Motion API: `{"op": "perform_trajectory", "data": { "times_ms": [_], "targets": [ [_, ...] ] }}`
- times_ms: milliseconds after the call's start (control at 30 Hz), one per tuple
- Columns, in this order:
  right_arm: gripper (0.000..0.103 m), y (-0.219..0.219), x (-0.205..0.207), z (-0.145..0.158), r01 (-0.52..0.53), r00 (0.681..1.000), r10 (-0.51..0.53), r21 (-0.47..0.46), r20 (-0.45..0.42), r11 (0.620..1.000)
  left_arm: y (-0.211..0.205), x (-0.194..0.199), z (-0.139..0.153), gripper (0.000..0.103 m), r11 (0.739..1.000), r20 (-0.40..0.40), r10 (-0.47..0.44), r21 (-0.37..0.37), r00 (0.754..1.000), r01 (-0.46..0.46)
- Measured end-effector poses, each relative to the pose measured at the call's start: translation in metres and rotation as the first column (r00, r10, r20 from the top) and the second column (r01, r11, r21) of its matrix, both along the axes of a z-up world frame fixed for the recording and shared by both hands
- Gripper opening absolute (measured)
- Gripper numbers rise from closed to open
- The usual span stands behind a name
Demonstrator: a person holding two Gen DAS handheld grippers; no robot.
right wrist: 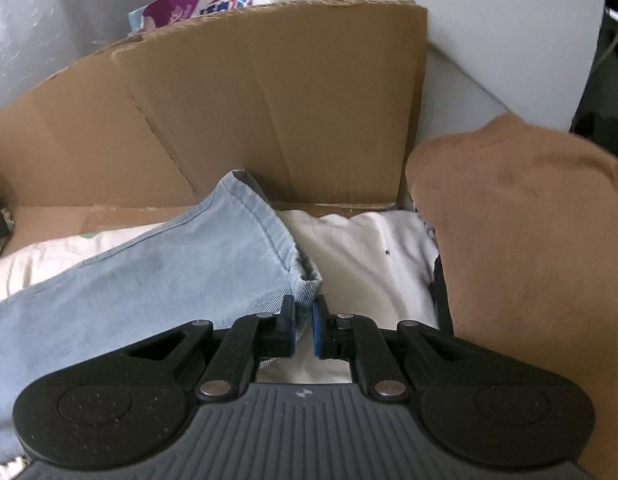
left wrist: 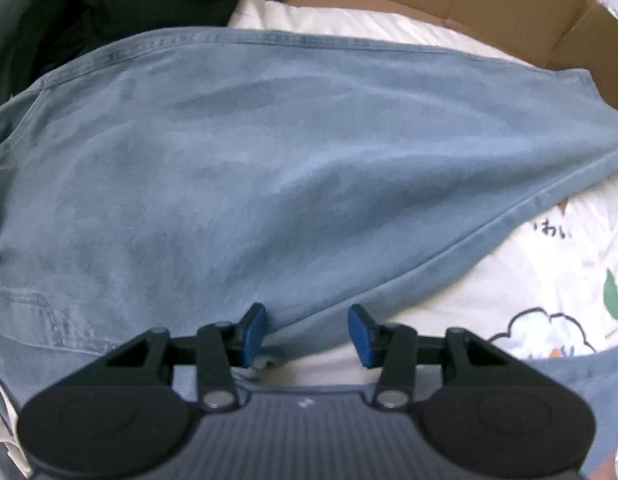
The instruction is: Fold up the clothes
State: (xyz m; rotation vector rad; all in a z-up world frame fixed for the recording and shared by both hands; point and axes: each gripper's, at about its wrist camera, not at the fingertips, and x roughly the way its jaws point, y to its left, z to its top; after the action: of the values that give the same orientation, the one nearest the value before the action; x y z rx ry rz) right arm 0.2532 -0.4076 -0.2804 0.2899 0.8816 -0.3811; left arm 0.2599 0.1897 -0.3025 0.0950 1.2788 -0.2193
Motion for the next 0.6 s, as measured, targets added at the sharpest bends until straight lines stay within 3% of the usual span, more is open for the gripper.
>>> {"op": "perform_trajectory", "data": {
  "times_ms": [500, 600],
  "targets": [
    [0.006, 0.003, -0.005, -0.009, 0.031, 0.998, -0.033, -0.03, -0.053, 0.999, -0.012, -0.011, -0.023, 0.062, 0.975, -0.003, -0.192, 0.115, 0.981, 0.191],
    [0.006, 0.003, -0.007, -0.014, 0.037, 0.997, -0.039, -0.025, -0.064, 0.999, -0.01, -0.01, -0.023, 0.051, 0.974, 0.006, -0.195, 0.116, 0.981, 0.193]
  ]
}}
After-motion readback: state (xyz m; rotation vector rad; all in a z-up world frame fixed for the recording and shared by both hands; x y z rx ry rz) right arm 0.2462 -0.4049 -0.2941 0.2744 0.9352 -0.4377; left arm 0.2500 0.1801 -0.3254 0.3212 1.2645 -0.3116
